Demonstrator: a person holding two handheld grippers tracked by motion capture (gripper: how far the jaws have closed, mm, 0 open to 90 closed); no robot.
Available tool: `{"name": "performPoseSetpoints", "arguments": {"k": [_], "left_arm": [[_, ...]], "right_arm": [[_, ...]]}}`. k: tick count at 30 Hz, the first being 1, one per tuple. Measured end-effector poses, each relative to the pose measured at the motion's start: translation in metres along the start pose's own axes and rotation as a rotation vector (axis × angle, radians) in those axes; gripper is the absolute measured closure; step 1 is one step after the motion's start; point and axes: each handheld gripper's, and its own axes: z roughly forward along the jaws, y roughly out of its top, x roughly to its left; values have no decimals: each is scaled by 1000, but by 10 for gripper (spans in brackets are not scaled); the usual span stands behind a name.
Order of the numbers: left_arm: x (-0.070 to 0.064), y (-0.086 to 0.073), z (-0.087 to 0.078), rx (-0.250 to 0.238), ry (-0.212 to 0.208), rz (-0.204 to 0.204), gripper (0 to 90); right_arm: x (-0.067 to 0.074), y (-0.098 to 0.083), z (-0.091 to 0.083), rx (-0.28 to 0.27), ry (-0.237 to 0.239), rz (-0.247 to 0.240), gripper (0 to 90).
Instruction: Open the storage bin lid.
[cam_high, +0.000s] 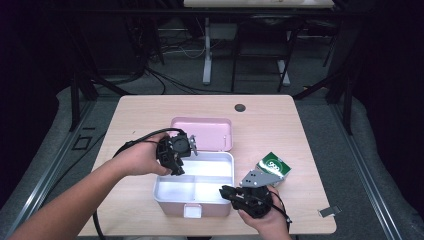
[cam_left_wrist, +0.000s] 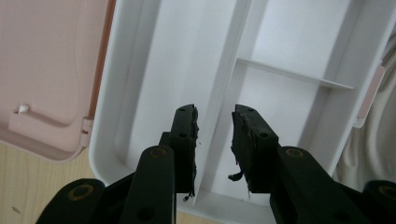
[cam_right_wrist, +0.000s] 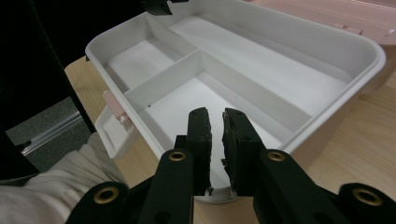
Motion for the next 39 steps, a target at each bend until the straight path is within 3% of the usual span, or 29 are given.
{"name": "performPoseSetpoints", "arguments": {"k": [9,23,39], "left_arm": [[1,7,7,60,-14,51,711],[-8,28,22,113,8,147,736],[-13,41,38,145,-20,189,812]], "right_arm": [[-7,0,-9,-28,-16,18,792],[-13,-1,-15,-43,-47,36,771],[-23,-5,-20,-45,-76,53,771]]}}
